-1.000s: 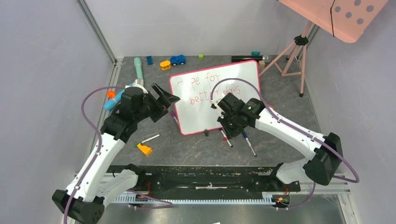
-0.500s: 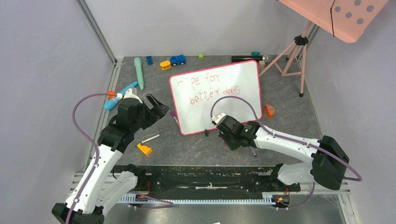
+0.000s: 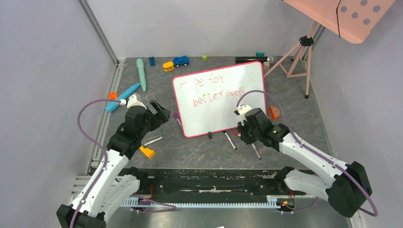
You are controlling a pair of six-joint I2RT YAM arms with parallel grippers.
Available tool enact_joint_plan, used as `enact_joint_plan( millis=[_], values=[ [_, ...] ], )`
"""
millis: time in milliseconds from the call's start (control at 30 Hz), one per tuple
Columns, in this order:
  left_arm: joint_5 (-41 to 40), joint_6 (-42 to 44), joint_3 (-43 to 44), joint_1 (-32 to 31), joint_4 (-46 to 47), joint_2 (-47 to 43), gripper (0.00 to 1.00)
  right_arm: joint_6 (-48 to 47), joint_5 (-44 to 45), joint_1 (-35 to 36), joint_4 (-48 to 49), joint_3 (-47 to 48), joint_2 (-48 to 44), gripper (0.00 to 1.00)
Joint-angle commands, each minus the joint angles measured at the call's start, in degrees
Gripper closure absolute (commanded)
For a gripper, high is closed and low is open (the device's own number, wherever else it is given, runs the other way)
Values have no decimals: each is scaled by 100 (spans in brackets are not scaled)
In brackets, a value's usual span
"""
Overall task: Write a sentence on the whiteboard
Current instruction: Put down the whiteboard marker at the center of the board, then reset both arms
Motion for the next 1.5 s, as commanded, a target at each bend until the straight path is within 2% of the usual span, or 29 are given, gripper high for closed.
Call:
enact_joint_plan(
  millis=[0, 133, 233, 333, 433, 533, 600, 800, 967, 1267, 1367, 1467],
  values=[
    [-645, 534, -174, 18, 681, 124, 0, -228, -561, -198, 695, -206, 154, 100],
    [-738, 703, -250, 22, 811, 388, 0, -123, -624, -232, 1255, -469, 204, 98],
    [-744, 810, -296, 24, 871, 482, 0, -67, -646, -248, 1554, -706, 198, 83],
    [-842, 1067, -431, 20, 965, 413, 0, -42, -364, -287, 1565, -824, 209, 59],
    [-924, 1259, -602, 19, 1124, 310, 0, -36, -222, -485, 1438, -814, 237, 54],
    [-962, 1305, -717, 32, 1261, 407, 0, -34, 136, -666, 1271, -731, 162, 37],
    [-956, 1326, -750, 34, 1348, 545, 0, -98, 224, -750, 1248, -699, -83, 30],
    [-1082, 1767, -1064, 61, 2015, 639, 0, -120, 716, -1008, 1420, -823, -995, 26],
    [-1445, 2074, -1378, 166, 2449, 691, 0, 102, 1401, -1561, 1687, -1074, -1276, 26],
    [-1290, 2622, -1897, 1053, 3404, 733, 0, 300, 3030, -2599, 2164, -1541, -1656, 28],
    [-1290, 3136, -1892, 1054, 3889, 1002, 0, 233, 3497, -2793, 2921, -1982, -1740, 28],
    [-1406, 3545, -2135, 1054, 4724, 1350, 0, -80, 3480, -2877, 4579, -2888, -1809, 24]
  ],
)
